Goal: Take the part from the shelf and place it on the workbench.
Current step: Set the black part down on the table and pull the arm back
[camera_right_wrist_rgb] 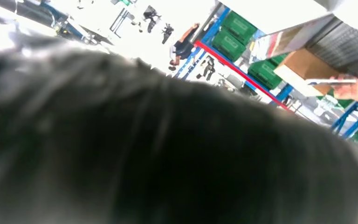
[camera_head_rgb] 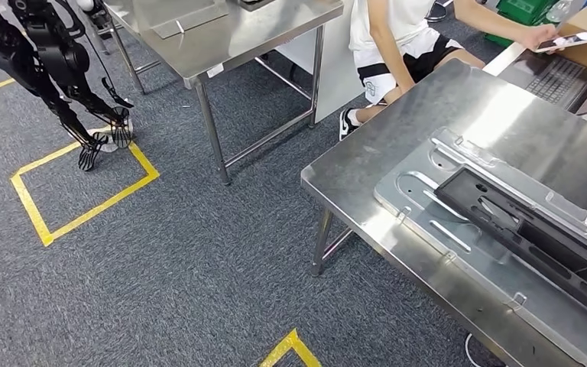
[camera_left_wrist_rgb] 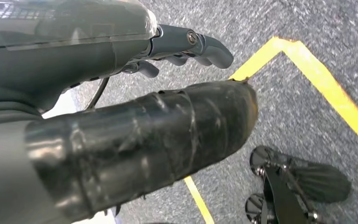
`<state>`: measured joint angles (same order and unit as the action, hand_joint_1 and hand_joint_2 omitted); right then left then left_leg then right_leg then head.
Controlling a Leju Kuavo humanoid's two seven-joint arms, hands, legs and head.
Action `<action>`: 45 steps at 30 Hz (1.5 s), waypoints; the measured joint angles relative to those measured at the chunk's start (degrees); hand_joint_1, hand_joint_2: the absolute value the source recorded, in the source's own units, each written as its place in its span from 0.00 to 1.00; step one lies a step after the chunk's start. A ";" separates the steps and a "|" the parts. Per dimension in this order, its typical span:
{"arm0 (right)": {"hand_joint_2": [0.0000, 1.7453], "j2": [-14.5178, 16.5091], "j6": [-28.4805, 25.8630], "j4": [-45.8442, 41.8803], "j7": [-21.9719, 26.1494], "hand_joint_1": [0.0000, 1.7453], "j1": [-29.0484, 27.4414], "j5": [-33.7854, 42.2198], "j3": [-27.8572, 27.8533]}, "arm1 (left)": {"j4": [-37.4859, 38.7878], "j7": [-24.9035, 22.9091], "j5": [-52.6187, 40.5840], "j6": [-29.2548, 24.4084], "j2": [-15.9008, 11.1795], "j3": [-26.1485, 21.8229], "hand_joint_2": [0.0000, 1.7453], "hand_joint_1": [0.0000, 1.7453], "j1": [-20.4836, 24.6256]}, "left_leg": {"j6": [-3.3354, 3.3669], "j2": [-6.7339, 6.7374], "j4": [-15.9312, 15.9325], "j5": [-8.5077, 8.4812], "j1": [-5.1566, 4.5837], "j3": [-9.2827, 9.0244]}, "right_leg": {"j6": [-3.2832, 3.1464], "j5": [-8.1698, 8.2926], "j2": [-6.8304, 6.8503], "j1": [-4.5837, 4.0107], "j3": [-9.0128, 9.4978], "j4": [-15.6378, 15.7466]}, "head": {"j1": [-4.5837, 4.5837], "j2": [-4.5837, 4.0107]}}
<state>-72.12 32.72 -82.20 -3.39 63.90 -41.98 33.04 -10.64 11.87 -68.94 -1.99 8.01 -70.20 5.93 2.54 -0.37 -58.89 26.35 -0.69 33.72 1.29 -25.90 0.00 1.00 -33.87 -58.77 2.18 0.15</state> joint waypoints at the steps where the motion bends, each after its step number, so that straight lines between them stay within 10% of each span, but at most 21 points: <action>1: 0.00 0.40 -0.71 0.26 0.01 0.00 1.08 -0.21 0.85 | 0.00 0.05 0.01 0.04 0.00 -0.05 0.00 0.00 0.02 | -0.30 -0.04 -0.91 0.65 0.01 0.37 | -0.36 0.09 0.21 0.11 0.16 0.25 | 0.02 0.00; 5: 0.00 2.44 -2.35 1.17 0.09 0.00 4.54 -0.76 3.78 | 0.00 0.10 0.02 0.27 0.02 -0.15 0.00 0.00 0.03 | -1.02 0.03 -13.42 6.50 0.32 6.57 | -1.31 0.10 1.30 -0.01 0.41 0.48 | 0.06 -0.01; 7: 0.00 3.17 -2.57 1.48 0.14 0.00 5.28 -0.87 4.73 | 0.00 0.10 0.02 0.37 0.02 -0.17 0.00 0.00 -0.02 | -1.05 0.06 -16.11 6.46 0.37 8.24 | -1.43 -0.09 2.00 -0.20 0.42 0.22 | 0.07 0.00; 11: 0.00 3.68 -3.04 1.91 0.13 0.00 7.36 -1.46 6.10 | 0.00 0.10 0.04 0.48 -0.01 -0.21 0.00 0.00 -0.10 | -0.41 2.72 -4.00 0.18 0.04 2.70 | -0.98 -0.85 3.74 -0.56 0.58 -0.52 | 0.03 -0.01; 15: 0.00 3.98 -3.31 2.24 0.14 0.00 9.38 -1.56 7.24 | 0.00 0.10 0.11 0.60 0.00 -0.22 0.00 0.00 -0.01 | 0.61 2.50 -0.63 -0.77 -0.15 1.50 | -0.05 -1.30 5.25 -0.90 0.75 -0.70 | -0.01 0.00; 21: 0.00 4.00 -3.34 2.61 0.15 0.00 9.91 -1.51 9.10 | 0.00 0.10 0.20 0.74 0.00 -0.24 0.00 0.00 -0.03 | 1.54 -0.83 -0.06 -1.39 0.16 1.26 | 1.03 -8.95 0.20 -0.27 -6.02 -15.73 | -0.04 0.00; 23: 0.00 3.99 -3.38 2.72 0.17 0.00 9.87 -1.39 9.83 | 0.00 0.10 0.19 0.76 -0.02 -0.24 0.00 0.00 -0.04 | 1.54 -2.13 -0.12 -1.39 0.15 1.13 | 1.01 -6.89 0.02 -0.19 -6.01 -14.92 | -0.04 0.00; 26: 0.00 3.71 -3.53 2.73 0.16 0.00 10.00 -1.22 10.30 | 0.00 0.11 0.17 0.84 -0.01 -0.24 0.00 0.00 -0.05 | 1.31 -4.09 -0.38 -1.33 0.13 1.00 | 0.64 -1.27 -2.48 0.11 -1.19 -4.04 | -0.02 0.00; 30: 0.00 3.26 -3.54 2.65 0.03 0.00 10.60 -0.77 10.79 | 0.00 0.13 0.16 0.92 0.01 -0.25 0.00 0.00 -0.17 | 0.19 -6.27 -0.44 -1.71 0.33 1.94 | 0.09 -0.53 -2.78 -0.05 0.10 -0.44 | 0.00 0.00; 33: 0.00 3.33 -3.46 2.46 -0.11 0.00 11.26 -0.48 11.10 | 0.00 0.13 0.11 0.97 0.02 -0.26 0.00 0.00 -0.34 | -0.63 -3.15 -4.06 0.81 0.16 3.60 | -0.94 -0.18 -0.74 0.10 0.70 0.48 | 0.06 -0.01; 37: 0.00 3.29 -3.40 2.38 -0.17 0.00 11.64 -0.45 11.22 | 0.00 0.15 0.11 0.99 0.04 -0.26 0.00 0.00 -0.28 | -1.26 -0.08 -16.86 6.31 0.64 9.51 | -1.46 -0.41 1.96 -0.34 0.79 0.31 | 0.09 -0.01; 42: 0.00 3.27 -2.72 2.27 -0.17 0.00 12.54 -0.44 11.38 | 0.00 0.19 0.11 1.11 0.02 -0.26 0.00 0.00 -0.32 | -0.67 2.87 -2.61 -0.01 0.32 1.73 | -0.91 -1.04 5.01 -0.65 1.04 -0.19 | 0.07 -0.01; 45: 0.00 3.24 -2.39 2.09 -0.20 0.00 13.31 -0.23 11.60 | 0.00 0.22 0.11 1.28 0.02 -0.26 0.00 0.00 -0.31 | 0.33 2.34 -0.42 -0.51 -0.06 1.06 | -0.16 -1.14 6.47 -0.80 1.17 -0.12 | 0.04 -0.01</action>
<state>-68.87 30.33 -80.11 -3.59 77.21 -42.22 44.64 -10.64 12.09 -68.83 -0.72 8.02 -70.47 5.62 2.87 1.97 -59.32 25.83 -0.75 34.79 1.13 -27.04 6.47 0.20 -32.70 -58.89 2.22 0.14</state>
